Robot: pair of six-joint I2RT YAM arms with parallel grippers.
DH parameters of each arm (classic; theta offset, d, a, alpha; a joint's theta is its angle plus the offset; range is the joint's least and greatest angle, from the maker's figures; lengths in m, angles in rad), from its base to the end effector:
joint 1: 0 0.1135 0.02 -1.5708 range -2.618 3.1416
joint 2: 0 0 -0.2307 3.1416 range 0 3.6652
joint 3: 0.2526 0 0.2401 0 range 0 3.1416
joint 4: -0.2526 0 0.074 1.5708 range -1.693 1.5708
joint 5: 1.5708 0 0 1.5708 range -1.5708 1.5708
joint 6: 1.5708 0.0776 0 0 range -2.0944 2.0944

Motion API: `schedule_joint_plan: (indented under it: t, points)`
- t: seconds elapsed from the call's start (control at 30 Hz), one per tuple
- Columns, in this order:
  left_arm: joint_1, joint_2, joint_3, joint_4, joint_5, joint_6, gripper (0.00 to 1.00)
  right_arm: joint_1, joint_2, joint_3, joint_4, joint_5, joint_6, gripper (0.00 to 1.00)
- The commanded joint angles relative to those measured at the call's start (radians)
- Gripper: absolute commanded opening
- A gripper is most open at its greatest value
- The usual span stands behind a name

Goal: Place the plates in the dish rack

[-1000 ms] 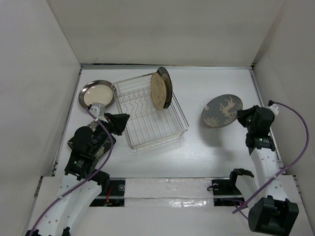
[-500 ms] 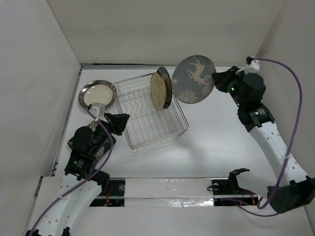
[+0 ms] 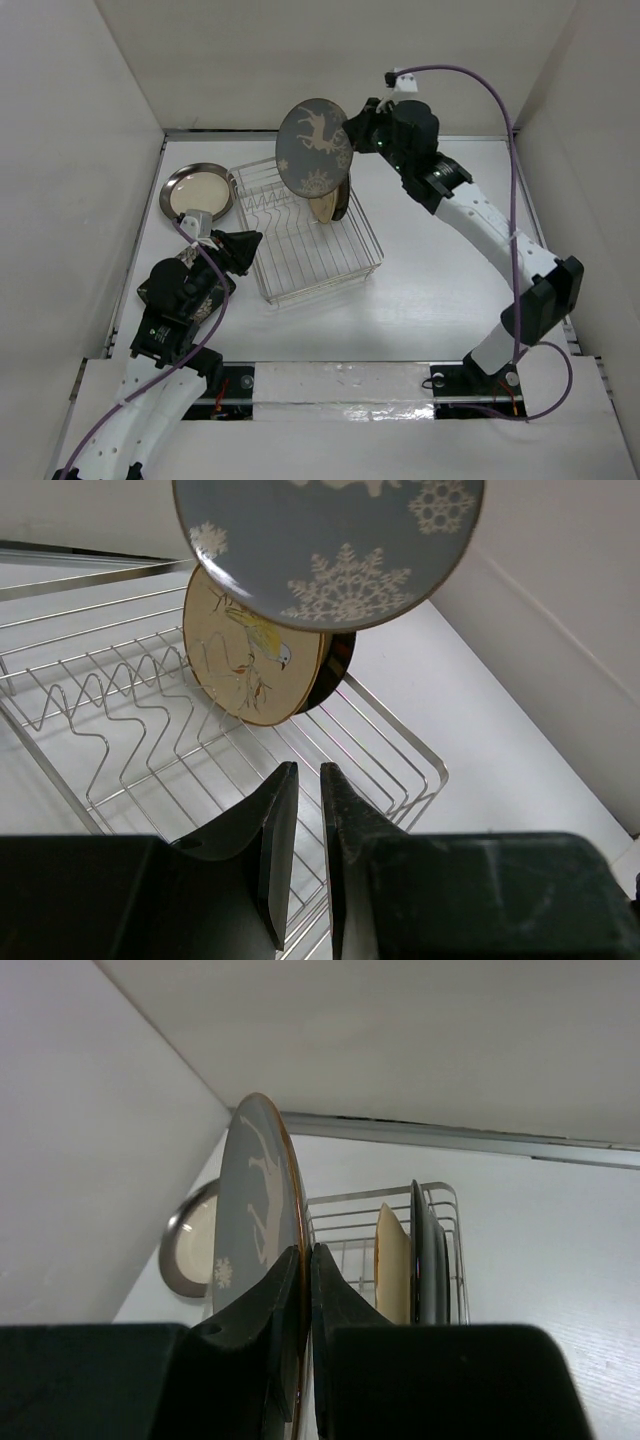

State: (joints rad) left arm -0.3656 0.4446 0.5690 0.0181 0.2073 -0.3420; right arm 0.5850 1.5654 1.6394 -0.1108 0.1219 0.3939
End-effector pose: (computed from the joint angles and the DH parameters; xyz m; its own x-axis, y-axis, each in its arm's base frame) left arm 0.1656 -0.0805 0.3224 -0.0562 -0.3299 -0.9423 0.5533 0.7753 -0.3044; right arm 0.3363 0.2114 0.4157 -0.1998 0.3246 -0.9245 -0.4008 0.8339 0.3794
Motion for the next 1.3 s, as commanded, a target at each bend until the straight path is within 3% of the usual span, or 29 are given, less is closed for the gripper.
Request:
schedule_joint_plan:
  t: [0.0,0.23,0.6,0.87,1.27]
  points:
    - [-0.006,-0.014,0.029,0.048,-0.006,0.001,0.13,0.050,0.027,0.157,0.114,0.133,-0.068,0.00]
    - [-0.006,-0.017,0.031,0.048,-0.005,0.001,0.13,0.122,0.176,0.324,0.020,0.271,-0.220,0.00]
    - [-0.006,-0.020,0.029,0.043,-0.002,0.001,0.13,0.214,0.297,0.367,0.086,0.579,-0.493,0.00]
    - [-0.006,-0.017,0.028,0.046,0.000,0.001,0.13,0.242,0.364,0.361,0.134,0.662,-0.625,0.00]
    - [-0.006,-0.006,0.029,0.043,-0.002,0.003,0.13,0.260,0.407,0.295,0.165,0.667,-0.635,0.00]
